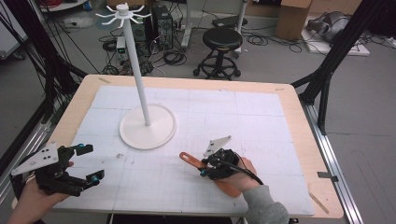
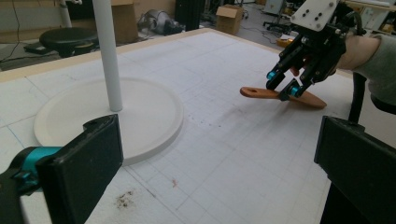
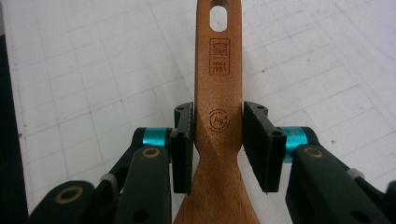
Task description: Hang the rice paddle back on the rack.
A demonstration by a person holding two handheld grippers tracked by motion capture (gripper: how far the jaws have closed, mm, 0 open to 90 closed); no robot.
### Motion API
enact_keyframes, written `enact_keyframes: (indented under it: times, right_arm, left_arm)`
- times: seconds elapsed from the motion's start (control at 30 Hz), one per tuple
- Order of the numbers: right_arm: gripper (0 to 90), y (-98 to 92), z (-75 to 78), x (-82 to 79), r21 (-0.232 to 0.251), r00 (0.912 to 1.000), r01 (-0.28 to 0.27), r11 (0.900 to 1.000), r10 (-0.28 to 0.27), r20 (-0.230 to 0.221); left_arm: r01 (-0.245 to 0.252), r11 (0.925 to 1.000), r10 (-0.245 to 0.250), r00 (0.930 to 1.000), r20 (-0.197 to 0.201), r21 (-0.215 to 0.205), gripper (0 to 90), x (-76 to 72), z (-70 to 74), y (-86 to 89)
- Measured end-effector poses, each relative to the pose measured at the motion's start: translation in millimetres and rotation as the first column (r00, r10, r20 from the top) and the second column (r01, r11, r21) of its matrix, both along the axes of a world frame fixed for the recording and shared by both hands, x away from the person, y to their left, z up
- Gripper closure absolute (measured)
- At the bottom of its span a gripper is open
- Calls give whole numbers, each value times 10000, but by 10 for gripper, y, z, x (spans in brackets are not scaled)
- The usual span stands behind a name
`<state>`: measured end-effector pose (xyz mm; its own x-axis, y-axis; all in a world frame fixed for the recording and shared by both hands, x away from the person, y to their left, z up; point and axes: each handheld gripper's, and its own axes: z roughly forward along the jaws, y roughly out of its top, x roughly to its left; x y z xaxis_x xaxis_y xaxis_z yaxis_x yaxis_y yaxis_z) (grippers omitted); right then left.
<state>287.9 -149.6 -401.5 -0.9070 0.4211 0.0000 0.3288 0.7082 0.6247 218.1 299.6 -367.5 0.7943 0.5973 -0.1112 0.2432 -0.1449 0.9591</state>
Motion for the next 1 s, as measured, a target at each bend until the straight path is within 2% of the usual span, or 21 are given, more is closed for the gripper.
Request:
enact_keyframes:
  times: [0.37,0.63,1.0]
  right_arm:
    - [642,-89,140,-43,653,9990,-2,9979,-28,454]
    - [642,-191,242,-61,1209,9963,168,9925,-268,812]
    - [642,-297,361,-90,1717,9913,103,9851,-326,1276]
  left_arm:
    - [-7,10000,6,10000,-25,-45,17,2,-7,2]
    - [-23,10000,23,10000,-38,-37,17,5,-10,2]
    - [-31,10000,31,10000,-39,-36,17,7,-13,0]
